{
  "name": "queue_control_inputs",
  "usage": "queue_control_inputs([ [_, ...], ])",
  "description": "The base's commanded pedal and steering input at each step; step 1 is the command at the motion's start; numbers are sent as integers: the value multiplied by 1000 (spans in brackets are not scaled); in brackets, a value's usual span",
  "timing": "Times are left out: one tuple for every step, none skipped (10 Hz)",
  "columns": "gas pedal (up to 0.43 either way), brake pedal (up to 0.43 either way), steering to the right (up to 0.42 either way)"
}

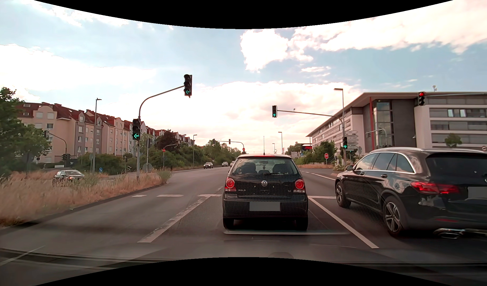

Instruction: Follow the waypoints while adhering to traffic rules and regulations

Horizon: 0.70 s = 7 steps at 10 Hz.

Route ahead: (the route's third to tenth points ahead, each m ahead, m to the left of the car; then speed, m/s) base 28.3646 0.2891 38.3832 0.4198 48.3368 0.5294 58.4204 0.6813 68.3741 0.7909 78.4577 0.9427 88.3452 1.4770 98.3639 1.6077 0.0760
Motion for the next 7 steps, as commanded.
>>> queue_control_inputs([
  [0, 0, -3],
  [0, 0, -3],
  [0, 0, -2],
  [0, 0, -3],
  [47, 0, -2],
  [87, 0, -3],
  [110, 0, -3],
])
